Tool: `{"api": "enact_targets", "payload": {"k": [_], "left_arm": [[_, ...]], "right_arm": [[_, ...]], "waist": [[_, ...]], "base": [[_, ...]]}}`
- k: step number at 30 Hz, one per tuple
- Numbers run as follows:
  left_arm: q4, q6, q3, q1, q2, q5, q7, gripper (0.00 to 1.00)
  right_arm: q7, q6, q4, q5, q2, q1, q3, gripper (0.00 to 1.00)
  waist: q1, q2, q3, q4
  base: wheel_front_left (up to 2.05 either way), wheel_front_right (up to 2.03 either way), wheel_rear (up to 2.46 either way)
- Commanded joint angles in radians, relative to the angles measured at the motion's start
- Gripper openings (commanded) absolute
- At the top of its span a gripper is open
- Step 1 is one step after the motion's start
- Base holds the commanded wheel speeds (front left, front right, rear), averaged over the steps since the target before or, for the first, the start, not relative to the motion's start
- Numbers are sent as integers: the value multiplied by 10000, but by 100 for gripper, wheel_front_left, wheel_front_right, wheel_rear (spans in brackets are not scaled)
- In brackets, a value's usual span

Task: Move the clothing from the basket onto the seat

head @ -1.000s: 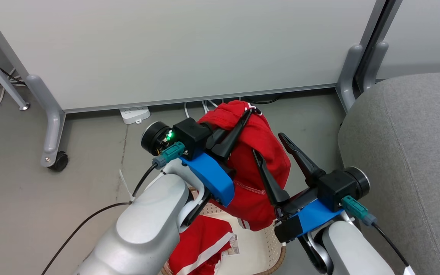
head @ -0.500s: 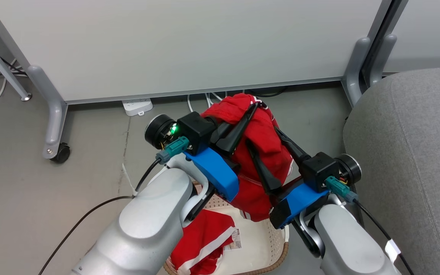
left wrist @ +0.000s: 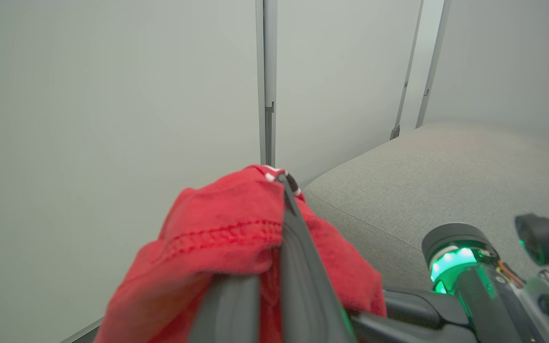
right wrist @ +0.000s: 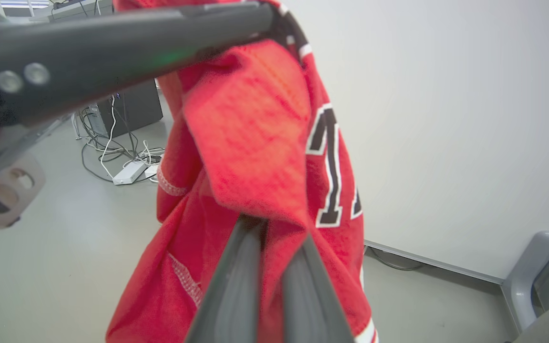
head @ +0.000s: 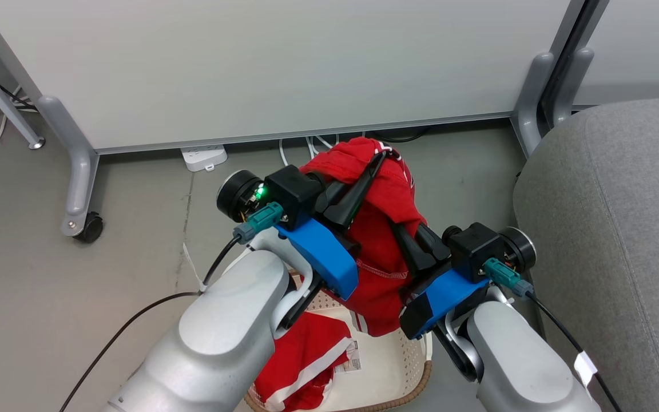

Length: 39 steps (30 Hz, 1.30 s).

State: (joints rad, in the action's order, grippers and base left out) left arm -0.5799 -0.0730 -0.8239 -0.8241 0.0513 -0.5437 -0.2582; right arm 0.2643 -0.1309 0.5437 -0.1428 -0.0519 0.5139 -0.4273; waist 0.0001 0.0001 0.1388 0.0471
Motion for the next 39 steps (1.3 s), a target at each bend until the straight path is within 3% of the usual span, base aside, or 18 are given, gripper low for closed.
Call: {"api": "enact_targets", "payload": {"k": [1, 15, 16, 17, 39], "left_arm": [[-21, 9, -44, -150, 5, 5, -67, 0], [-136, 4, -82, -151, 4, -54, -74, 0], [-153, 23, -80, -144, 5, -68, -75, 22], [-174, 61, -75, -139, 4, -78, -76, 100], [-561, 147, -523, -196, 1, -215, 22, 100]], "right_arm": [[3, 3, 16, -42, 26, 187, -5, 0], [2, 3, -17, -188, 27, 235, -11, 0], [2, 3, -26, -197, 27, 237, -15, 0], [2, 3, -34, -195, 27, 239, -17, 0], [2, 3, -262, -367, 25, 479, 541, 0]], "waist": [[-1, -1, 7, 5], [-1, -1, 36, -3], [-1, -1, 38, -4], [-1, -1, 47, -3], [-1, -1, 598, -328]], "base": [[0, 0, 0], [0, 0, 0], [0, 0, 0], [0, 0, 0], [0, 0, 0]]}}
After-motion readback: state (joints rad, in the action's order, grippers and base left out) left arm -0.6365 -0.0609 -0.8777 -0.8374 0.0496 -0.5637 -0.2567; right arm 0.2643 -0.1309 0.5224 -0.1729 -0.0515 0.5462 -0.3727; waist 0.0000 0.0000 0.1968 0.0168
